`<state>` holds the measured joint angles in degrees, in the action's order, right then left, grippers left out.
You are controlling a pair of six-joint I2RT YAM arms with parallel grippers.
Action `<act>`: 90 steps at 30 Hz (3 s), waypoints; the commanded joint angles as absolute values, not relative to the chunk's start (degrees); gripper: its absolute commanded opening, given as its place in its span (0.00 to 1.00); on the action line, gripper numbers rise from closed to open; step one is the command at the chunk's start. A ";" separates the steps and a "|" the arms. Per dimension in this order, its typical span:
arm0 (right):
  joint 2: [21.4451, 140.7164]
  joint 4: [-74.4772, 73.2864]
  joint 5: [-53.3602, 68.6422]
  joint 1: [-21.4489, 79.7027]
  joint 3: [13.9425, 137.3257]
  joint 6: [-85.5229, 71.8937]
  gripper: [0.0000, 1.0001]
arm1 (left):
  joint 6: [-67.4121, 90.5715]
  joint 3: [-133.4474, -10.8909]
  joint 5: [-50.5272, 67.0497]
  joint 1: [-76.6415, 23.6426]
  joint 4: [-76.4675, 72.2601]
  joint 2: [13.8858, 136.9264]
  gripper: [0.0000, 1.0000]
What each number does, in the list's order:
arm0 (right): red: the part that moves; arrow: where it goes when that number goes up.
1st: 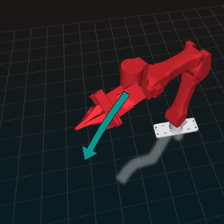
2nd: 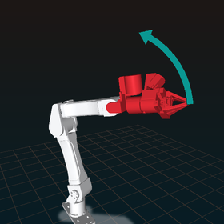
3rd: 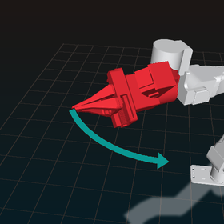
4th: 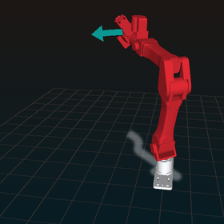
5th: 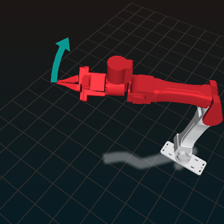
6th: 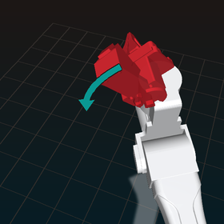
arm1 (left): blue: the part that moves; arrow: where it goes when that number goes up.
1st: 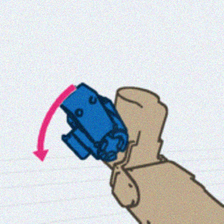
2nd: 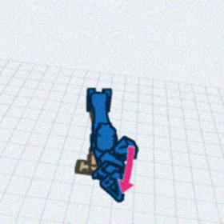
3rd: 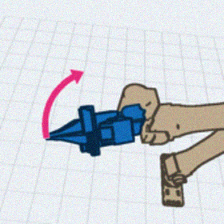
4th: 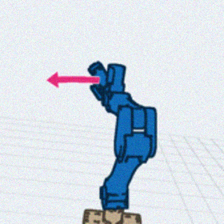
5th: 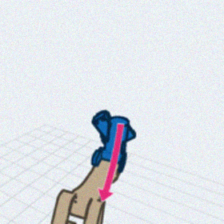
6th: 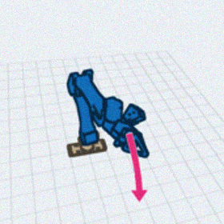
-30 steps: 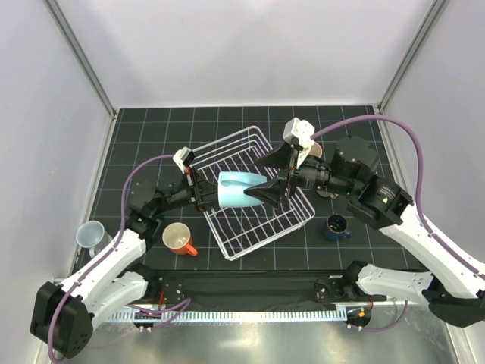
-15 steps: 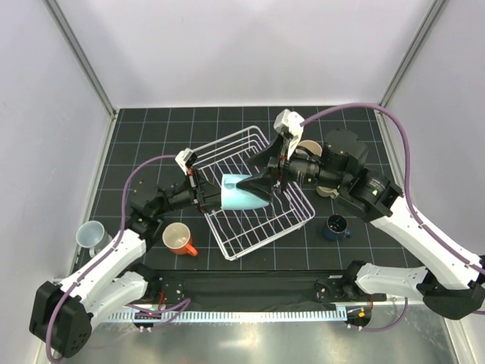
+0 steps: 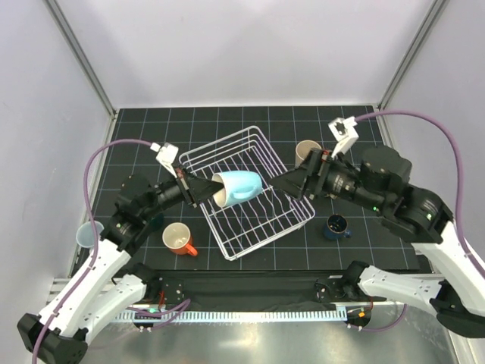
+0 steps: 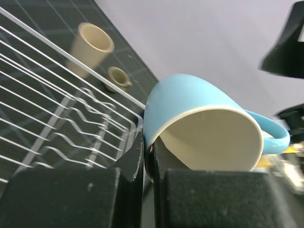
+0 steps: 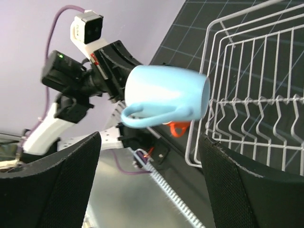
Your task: Load the cups into the dish rack
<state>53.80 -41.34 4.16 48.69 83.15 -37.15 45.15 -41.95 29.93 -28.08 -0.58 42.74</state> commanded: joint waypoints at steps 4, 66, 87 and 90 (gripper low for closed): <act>47.46 -37.73 9.48 48.87 75.51 -56.39 0.81 | 26.64 -32.64 20.40 -28.30 -20.89 33.50 0.00; 59.86 21.27 19.08 55.20 48.78 -85.79 0.04 | 29.79 -29.44 28.66 -28.56 -45.10 33.40 0.31; 75.13 -17.93 -10.87 47.72 73.82 -28.41 0.04 | 49.21 -43.23 -14.33 -28.56 26.26 23.02 0.80; 81.20 -17.23 -15.62 48.08 76.02 -22.86 0.04 | 50.01 -47.10 -13.45 -28.56 33.12 26.45 0.80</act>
<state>77.17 -17.06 -5.26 47.55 72.71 -35.90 46.46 -42.96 -10.46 -28.45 20.97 23.94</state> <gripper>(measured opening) 0.178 0.803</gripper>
